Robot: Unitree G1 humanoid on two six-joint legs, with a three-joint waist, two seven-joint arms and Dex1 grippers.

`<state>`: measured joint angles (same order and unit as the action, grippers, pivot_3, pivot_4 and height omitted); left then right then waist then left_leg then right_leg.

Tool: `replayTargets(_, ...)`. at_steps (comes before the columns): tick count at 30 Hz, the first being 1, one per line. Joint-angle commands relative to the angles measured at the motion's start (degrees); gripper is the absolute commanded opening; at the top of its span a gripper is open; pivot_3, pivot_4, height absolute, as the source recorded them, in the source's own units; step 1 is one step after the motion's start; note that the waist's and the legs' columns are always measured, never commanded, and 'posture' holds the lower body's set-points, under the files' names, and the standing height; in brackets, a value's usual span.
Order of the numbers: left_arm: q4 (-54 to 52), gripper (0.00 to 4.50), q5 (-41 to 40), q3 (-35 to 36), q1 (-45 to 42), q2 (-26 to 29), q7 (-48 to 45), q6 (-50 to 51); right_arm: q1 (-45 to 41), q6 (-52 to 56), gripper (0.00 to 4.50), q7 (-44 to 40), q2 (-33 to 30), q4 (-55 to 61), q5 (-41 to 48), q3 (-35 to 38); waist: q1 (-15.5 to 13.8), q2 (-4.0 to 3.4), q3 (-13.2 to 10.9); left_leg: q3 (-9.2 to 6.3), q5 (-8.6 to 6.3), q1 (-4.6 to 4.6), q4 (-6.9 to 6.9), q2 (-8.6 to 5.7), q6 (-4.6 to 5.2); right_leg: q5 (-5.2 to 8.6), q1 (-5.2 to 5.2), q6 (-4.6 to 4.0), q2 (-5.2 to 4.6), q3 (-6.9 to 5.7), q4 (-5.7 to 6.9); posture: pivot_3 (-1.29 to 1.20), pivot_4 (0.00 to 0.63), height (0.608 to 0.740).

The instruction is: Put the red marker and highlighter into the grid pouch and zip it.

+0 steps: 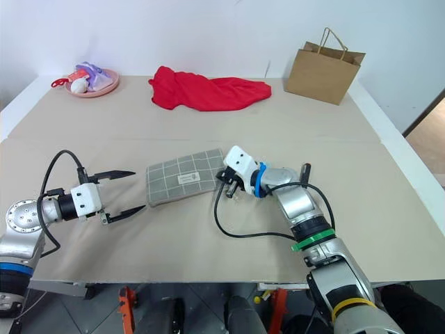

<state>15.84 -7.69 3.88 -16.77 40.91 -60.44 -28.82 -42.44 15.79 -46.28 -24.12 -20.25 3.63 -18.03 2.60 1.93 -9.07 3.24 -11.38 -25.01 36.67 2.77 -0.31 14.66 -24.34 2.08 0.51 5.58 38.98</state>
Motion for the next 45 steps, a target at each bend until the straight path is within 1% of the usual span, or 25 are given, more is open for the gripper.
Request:
replayTargets(1,0.6,4.5,-0.6,-0.4,-1.3,0.3,0.1,-2.0,-2.3,-6.4,0.09,1.1,-0.4,-4.4,-6.6,-2.8,0.1,0.0,0.0,0.01,0.0,0.04,0.01,-0.01,0.0,-0.01,0.01,-0.02,0.03,0.0,0.02,0.0,0.15,0.74)
replayTargets(4,1.0,4.5,-1.4,-1.4,-1.1,0.6,-1.1,-0.9,-2.7,-10.7,0.09,2.4,-1.2,-8.0,-11.5,-4.6,0.1,0.0,0.0,0.0,0.08,0.15,0.01,0.02,-0.11,-0.06,0.06,-0.1,0.13,-0.02,0.06,0.0,0.15,0.74)
replayTargets(6,1.6,4.5,-1.3,-2.2,-0.7,0.9,-2.0,-1.0,-2.1,-12.3,0.09,2.7,-1.4,-8.7,-13.1,-5.2,0.1,0.03,0.0,0.03,0.1,0.25,0.0,0.02,-0.14,-0.06,0.13,-0.12,0.12,0.0,0.07,0.0,0.15,0.74)
replayTargets(8,2.4,4.5,-1.4,-2.4,-0.9,0.8,-2.4,-1.1,-1.5,-12.5,0.09,2.3,-1.1,-8.1,-13.1,-4.7,0.1,0.03,0.0,0.05,0.1,0.36,0.0,0.03,-0.14,-0.05,0.25,-0.14,0.12,0.0,0.07,0.0,0.15,0.74)
replayTargets(11,4.8,4.5,0.5,-3.1,-2.1,1.1,-2.3,-3.0,-0.9,-12.0,0.09,1.8,-0.6,-6.9,-12.4,-3.6,0.0,0.03,0.0,0.04,0.16,0.46,0.0,0.02,-0.14,-0.05,0.37,-0.13,0.11,0.0,0.07,0.0,0.15,0.74)
replayTargets(15,13.7,4.5,6.0,-5.1,-6.9,-0.8,1.9,-10.7,-0.4,-11.5,0.09,1.4,-0.4,-6.0,-12.1,-3.1,-0.1,0.07,0.1,-0.03,0.22,0.49,0.01,0.0,-0.13,-0.05,0.43,-0.14,0.12,-0.04,0.07,0.0,0.15,0.74)
replayTargets(20,19.8,4.5,10.1,-8.2,-11.0,-3.6,4.9,-17.9,-0.3,-10.9,0.09,1.2,-0.2,-5.8,-11.9,-2.4,-0.1,0.06,0.1,0.0,0.22,0.5,-0.01,-0.01,-0.13,-0.04,0.46,-0.12,0.1,-0.01,0.06,0.0,0.15,0.74)
replayTargets(24,23.3,4.5,11.6,-10.0,-14.0,-5.3,6.7,-21.5,-0.4,-10.8,0.09,0.7,-0.1,-5.7,-12.2,-2.1,-0.2,0.05,0.1,-0.05,0.22,0.51,-0.02,-0.02,-0.13,-0.05,0.48,-0.13,0.12,-0.03,0.07,0.0,0.15,0.74)
replayTargets(29,27.1,4.5,13.4,-11.8,-17.2,-5.8,8.4,-24.0,-0.4,-10.7,0.09,0.5,0.0,-5.7,-12.4,-2.0,-0.1,0.05,0.1,-0.08,0.22,0.51,0.0,-0.04,-0.13,-0.05,0.49,-0.11,0.12,-0.03,0.08,0.0,0.15,0.74)
replayTargets(37,30.3,4.5,15.8,-14.4,-19.8,-7.1,11.7,-26.5,-0.3,-10.3,0.09,0.4,-0.1,-5.8,-12.4,-1.7,-0.2,0.06,0.1,-0.12,0.23,0.51,0.0,-0.05,-0.13,-0.05,0.52,-0.1,0.13,-0.04,0.08,0.0,0.15,0.74)
replayTargets(45,30.6,4.5,15.4,-16.1,-20.3,-7.4,11.6,-28.1,0.1,-9.9,0.09,0.2,-0.4,-5.5,-12.4,-1.6,-0.1,0.06,0.1,-0.13,0.23,0.53,0.0,-0.07,-0.13,-0.04,0.56,-0.07,0.13,-0.04,0.08,0.0,0.15,0.74)
